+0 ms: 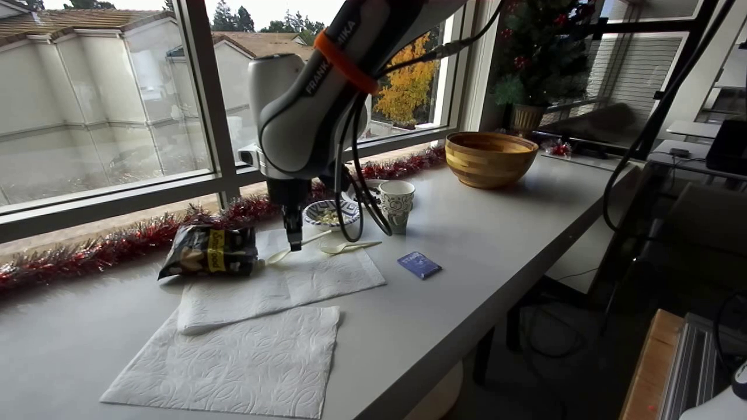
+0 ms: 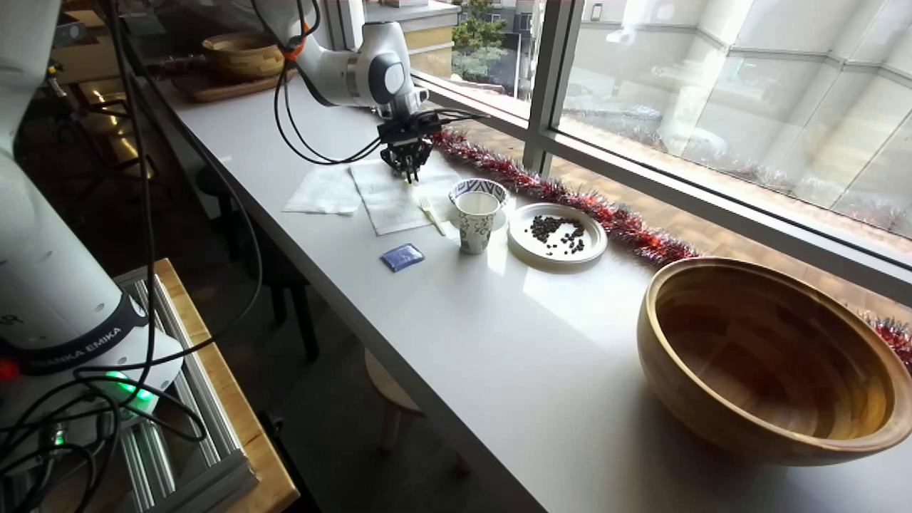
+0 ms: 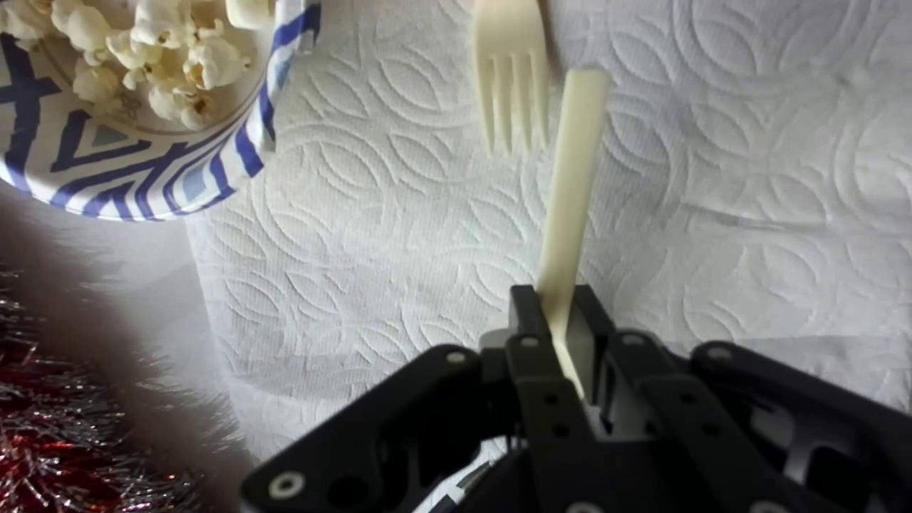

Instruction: Use the spoon to put some of the contents of the black packet into the white plate with blue markings

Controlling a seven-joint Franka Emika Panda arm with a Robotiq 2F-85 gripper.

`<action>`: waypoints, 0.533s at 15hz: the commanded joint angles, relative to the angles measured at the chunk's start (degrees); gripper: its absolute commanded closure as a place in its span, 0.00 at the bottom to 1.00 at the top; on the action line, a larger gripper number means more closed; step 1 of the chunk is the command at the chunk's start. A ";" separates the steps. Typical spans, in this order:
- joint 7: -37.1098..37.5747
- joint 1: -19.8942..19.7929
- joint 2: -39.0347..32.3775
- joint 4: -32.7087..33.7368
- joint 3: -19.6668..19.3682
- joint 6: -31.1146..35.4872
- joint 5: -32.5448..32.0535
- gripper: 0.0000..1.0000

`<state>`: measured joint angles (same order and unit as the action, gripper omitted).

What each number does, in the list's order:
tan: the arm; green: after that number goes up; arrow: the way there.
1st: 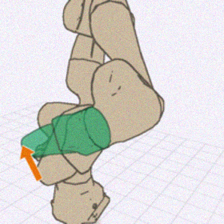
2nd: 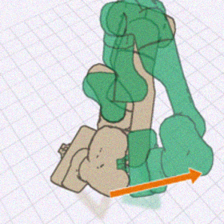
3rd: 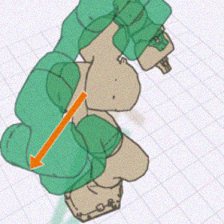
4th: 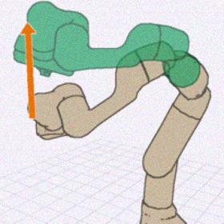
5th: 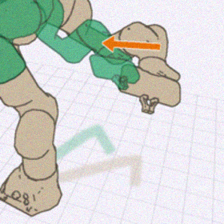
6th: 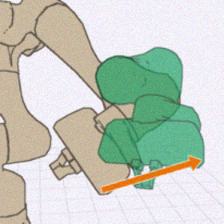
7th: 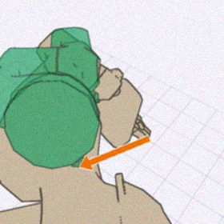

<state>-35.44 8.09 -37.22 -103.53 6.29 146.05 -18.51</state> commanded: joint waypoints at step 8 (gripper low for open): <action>3.12 1.17 -2.24 3.17 -0.39 -1.43 -1.72 0.97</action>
<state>-34.51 8.57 -38.06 -102.45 6.21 145.03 -18.52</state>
